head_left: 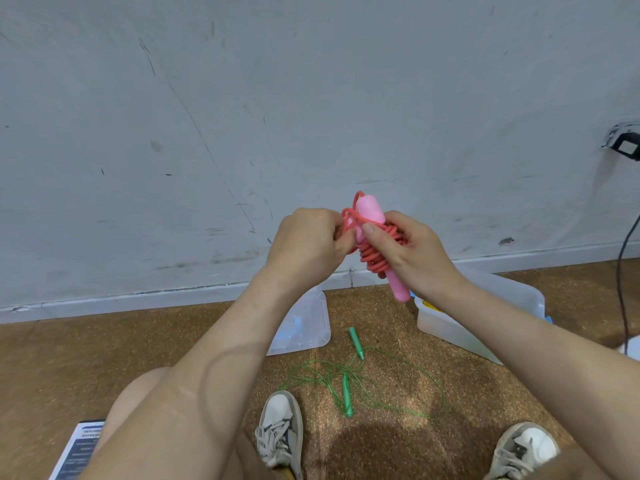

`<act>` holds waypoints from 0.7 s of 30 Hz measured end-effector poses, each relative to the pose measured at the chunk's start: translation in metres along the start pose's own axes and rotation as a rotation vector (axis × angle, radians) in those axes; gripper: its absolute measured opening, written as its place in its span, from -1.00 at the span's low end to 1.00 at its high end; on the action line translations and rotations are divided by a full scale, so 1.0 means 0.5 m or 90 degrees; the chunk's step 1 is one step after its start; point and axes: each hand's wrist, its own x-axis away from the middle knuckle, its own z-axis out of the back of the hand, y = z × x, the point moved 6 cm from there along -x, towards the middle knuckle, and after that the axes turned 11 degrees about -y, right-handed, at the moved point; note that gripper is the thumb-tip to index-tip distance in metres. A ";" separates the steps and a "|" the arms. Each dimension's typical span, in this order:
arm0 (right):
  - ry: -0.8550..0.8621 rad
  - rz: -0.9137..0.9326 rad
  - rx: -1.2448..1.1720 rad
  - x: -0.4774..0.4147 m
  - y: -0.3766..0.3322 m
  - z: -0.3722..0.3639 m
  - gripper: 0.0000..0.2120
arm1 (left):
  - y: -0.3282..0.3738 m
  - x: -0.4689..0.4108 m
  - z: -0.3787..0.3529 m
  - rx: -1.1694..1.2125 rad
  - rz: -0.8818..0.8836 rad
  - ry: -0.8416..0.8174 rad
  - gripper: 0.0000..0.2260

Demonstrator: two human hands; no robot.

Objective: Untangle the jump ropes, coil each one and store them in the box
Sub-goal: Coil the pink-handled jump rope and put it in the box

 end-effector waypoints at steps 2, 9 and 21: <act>-0.016 -0.002 0.030 -0.002 0.001 -0.005 -0.82 | -0.003 -0.002 0.004 -0.006 0.013 0.000 -0.65; -0.059 -0.018 0.065 -0.013 0.001 0.007 -0.76 | -0.024 -0.003 0.005 0.216 0.070 -0.012 -0.73; -0.050 -0.031 0.036 -0.014 0.014 0.017 -0.72 | 0.014 0.002 -0.007 -0.057 0.057 -0.031 -0.80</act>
